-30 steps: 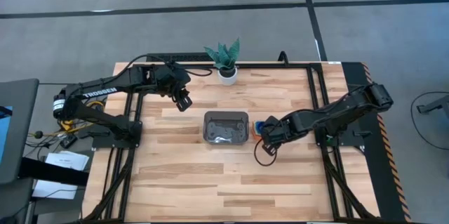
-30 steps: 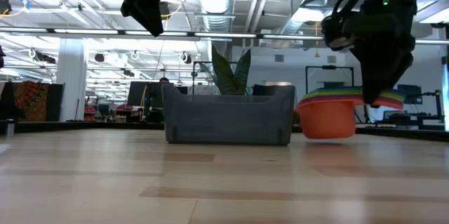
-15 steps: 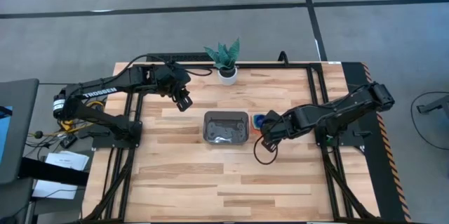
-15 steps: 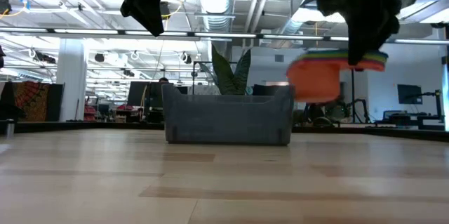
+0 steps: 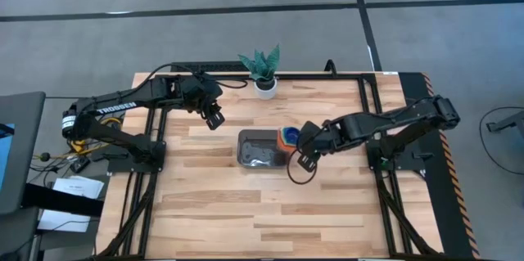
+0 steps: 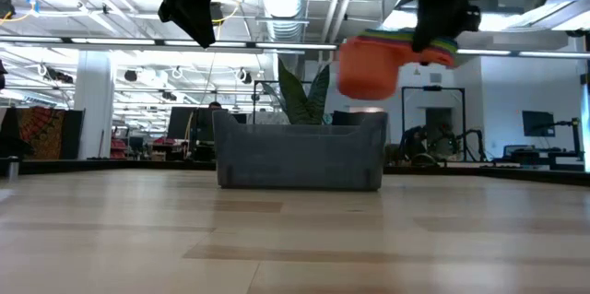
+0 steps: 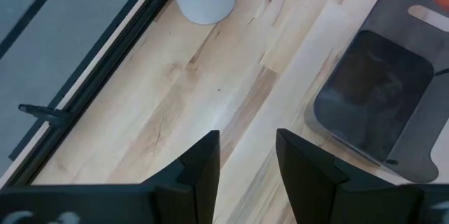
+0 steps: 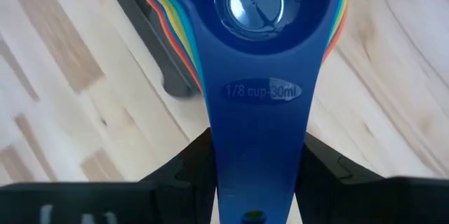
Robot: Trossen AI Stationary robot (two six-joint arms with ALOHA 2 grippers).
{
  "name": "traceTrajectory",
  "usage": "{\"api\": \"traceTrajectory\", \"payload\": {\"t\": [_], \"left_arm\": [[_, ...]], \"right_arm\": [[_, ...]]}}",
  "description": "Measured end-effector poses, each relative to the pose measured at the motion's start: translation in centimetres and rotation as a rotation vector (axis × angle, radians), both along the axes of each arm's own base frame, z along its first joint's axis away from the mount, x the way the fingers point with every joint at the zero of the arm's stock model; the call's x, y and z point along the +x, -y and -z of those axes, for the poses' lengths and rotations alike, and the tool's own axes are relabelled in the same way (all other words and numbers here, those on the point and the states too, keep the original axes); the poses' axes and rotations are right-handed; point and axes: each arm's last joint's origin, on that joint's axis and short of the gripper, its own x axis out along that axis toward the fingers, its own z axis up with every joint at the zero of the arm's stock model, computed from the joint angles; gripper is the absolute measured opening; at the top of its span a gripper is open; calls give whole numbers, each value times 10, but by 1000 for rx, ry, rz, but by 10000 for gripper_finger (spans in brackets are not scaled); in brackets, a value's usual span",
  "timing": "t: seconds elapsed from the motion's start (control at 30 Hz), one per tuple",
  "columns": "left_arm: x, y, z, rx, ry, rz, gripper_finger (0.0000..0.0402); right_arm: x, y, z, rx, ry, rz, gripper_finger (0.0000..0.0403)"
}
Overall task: Nest measuring cups in basket
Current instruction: Put the nested measuring cups into the black bin
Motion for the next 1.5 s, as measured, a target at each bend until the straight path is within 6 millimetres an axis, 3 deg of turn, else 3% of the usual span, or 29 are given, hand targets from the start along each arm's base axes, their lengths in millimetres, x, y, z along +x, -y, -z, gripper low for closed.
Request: {"api": "traceTrajectory", "payload": {"t": [0.2,0.5,0.77,1.07,1.5], "left_arm": [[0,0,0,0,-1,0,130],[-1,0,1,0,-10,7,130],[-2,1,2,-5,-36,4,130],[-7,2,5,-20,-89,-1,130],[-7,2,6,-23,-94,-13,130]], "right_arm": [[24,8,1,-18,-8,-65,165],[89,13,12,-67,-68,-225,164],[134,17,37,-114,-151,-344,163],[144,18,74,-105,-296,-374,169],[145,21,74,-118,-280,-360,180]]}}
